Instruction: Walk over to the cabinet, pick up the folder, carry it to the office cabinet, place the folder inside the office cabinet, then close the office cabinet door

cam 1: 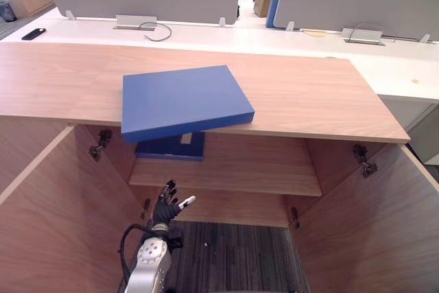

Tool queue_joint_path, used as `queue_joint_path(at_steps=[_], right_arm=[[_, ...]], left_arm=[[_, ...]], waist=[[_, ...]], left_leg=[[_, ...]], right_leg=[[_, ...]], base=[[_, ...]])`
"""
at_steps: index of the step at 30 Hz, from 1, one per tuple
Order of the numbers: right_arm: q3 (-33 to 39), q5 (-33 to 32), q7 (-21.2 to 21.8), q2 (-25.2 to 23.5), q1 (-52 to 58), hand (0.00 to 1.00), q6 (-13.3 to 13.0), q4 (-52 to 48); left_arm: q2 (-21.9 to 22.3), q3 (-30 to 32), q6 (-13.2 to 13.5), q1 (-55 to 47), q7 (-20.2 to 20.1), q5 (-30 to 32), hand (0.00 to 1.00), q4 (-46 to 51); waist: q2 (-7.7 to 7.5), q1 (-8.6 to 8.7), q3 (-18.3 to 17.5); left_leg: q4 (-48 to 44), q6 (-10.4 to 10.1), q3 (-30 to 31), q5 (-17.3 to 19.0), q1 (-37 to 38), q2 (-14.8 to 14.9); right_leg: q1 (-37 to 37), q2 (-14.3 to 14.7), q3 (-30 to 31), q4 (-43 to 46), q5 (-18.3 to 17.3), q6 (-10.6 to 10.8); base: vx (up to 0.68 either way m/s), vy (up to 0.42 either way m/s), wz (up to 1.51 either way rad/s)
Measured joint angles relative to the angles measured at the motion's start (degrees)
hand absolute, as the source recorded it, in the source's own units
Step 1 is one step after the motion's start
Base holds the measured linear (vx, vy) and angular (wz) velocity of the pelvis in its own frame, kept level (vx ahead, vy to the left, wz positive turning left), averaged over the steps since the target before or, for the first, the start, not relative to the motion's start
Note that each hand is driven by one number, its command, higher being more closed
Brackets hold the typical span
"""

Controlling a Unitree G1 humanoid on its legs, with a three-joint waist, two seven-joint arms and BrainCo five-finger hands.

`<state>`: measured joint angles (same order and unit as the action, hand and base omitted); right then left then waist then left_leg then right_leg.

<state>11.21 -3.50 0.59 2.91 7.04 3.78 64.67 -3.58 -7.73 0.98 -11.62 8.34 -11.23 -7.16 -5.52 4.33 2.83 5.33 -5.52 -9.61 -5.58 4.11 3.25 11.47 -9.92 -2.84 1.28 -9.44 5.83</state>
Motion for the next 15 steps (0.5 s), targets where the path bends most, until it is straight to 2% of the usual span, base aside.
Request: queue_joint_path(at_steps=[7, 12, 15], right_arm=[[-0.06, -0.11, 0.02, 0.18, 0.15, 0.00, -0.02, 0.00], [-0.08, -0.15, 0.02, 0.19, 0.43, 0.00, -0.43, -0.08], [-0.18, -0.10, 0.04, 0.18, 0.59, 0.00, -0.46, -0.34]], left_arm=[[0.02, -0.75, 0.00, -1.04, -0.06, 0.61, 0.00, 2.35], [0.30, -0.55, 0.66, -1.11, 0.32, 8.84, 0.00, 6.88], [1.76, 0.57, 0.67, -1.90, 1.28, 8.65, 0.00, 6.88]], waist=[[0.43, -0.48, 0.16], [0.51, -0.86, 0.18], [0.51, -0.95, 0.18]], left_leg=[[0.02, 0.16, 0.06, -0.48, 0.00, 0.08], [0.03, 0.29, 0.54, -0.61, -0.06, -0.02], [0.03, 0.31, 0.62, -0.62, -0.07, -0.12]], right_leg=[[0.02, 0.04, -0.09, 0.26, 0.01, 0.01], [-0.21, -0.03, -0.14, 0.79, -0.10, 0.19], [-0.27, -0.11, -0.22, 0.98, -0.28, 0.43]], base=[[-0.04, 0.001, 0.01], [-0.05, 0.008, 0.01], [0.00, 0.000, 0.00]])
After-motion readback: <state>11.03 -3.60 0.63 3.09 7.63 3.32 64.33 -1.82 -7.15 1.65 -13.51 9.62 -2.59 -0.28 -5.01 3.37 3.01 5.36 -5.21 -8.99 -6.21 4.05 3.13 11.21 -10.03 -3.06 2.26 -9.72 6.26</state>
